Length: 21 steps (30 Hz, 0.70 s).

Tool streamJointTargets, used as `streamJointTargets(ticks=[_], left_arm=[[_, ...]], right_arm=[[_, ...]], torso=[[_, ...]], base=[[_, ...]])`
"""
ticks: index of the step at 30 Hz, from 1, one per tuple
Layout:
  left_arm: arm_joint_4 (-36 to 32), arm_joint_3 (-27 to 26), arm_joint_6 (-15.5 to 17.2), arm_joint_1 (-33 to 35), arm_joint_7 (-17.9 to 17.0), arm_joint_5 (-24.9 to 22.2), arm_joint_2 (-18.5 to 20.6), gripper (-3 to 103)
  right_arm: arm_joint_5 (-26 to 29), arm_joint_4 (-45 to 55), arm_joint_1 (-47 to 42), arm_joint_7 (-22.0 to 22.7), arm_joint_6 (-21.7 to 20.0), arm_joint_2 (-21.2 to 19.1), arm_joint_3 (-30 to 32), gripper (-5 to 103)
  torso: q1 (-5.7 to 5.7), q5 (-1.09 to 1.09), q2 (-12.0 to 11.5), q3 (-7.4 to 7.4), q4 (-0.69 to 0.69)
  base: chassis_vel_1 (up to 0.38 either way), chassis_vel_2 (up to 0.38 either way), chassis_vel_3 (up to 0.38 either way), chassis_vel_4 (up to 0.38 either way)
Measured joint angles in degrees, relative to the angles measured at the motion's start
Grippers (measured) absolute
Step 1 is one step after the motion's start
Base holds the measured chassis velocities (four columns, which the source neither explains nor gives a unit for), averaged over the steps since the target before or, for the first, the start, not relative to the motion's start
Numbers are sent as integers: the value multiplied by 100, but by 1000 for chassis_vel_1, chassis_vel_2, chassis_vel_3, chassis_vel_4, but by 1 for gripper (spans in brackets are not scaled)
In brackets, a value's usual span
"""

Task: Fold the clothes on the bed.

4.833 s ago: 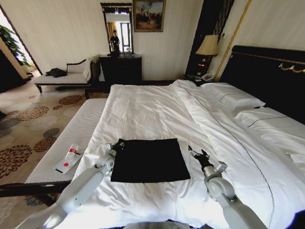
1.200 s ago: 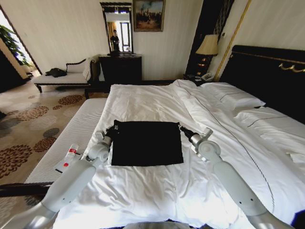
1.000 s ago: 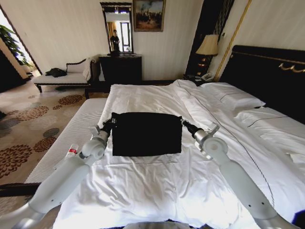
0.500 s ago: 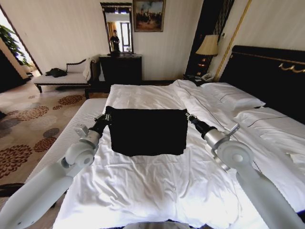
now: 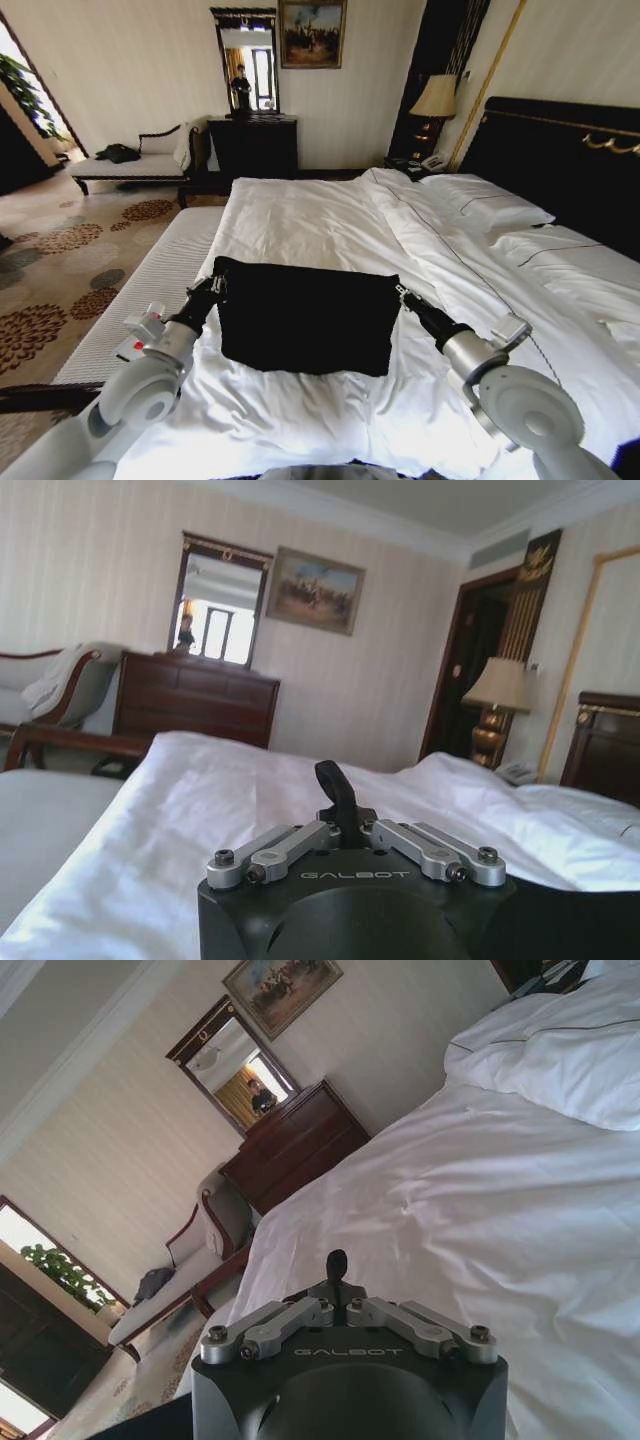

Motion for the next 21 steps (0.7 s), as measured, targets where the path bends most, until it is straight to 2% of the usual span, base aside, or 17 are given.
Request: streamJointTargets(ticks=[3, 6, 7, 10, 12, 14, 15, 17, 18, 21], left_arm=[[326, 246, -8, -223, -15, 79, -98, 1], [1061, 768, 16, -920, -98, 60, -281, 1], [1061, 768, 16, -920, -98, 60, -281, 1], [1681, 1246, 43, -1521, -128, 1, -444, 1], [2278, 1777, 40, -2162, -135, 1, -617, 1], [2370, 1868, 38, -2265, -135, 0, -643, 1], [2739, 2203, 35, -2658, -132, -33, -754, 1], [2957, 2388, 28, -2888, -110, -44, -812, 1], [3353, 2704, -6, -3329, -87, -46, -927, 1], [4094, 3181, -35, -4117, -48, -91, -1227, 1]], right_arm=[[-10, -346, 243, 1, 0, -9, -229, 1], [16, -1035, 734, -57, 2, -28, -584, 1], [16, -1035, 734, -57, 2, -28, -584, 1], [38, -1689, 1227, -176, 4, -19, -837, 1], [-7, -2471, 1748, -355, 20, 0, -1083, 1], [-16, -2589, 1824, -383, 25, 4, -1120, 1], [-62, -3033, 2130, -484, 45, 16, -1292, 1], [-86, -3216, 2267, -537, 56, 19, -1379, 1], [-130, -3481, 2479, -618, 76, 32, -1532, 1], [-281, -4043, 2912, -770, 156, 109, -1852, 1]], torso=[[0, 2, -1, 1, 0], [2, 3, -2, 2, -4], [2, 3, -2, 2, -4], [3, 3, -2, 2, -4], [3, 3, -2, 3, -2], [3, 4, -3, 2, -2], [3, 3, -3, 3, -2], [3, 2, -3, 3, -2], [3, 4, -3, 3, -3], [4, 2, -3, 3, -6]], base=[[0, 0, 0, 0], [0, 0, 0, 0], [0, 0, 0, 0], [0, 0, 0, 0], [0, 0, 0, 0], [0, 0, 0, 0], [0, 0, 0, 0], [0, 0, 0, 0], [0, 0, 0, 0], [0, 0, 0, 0]])
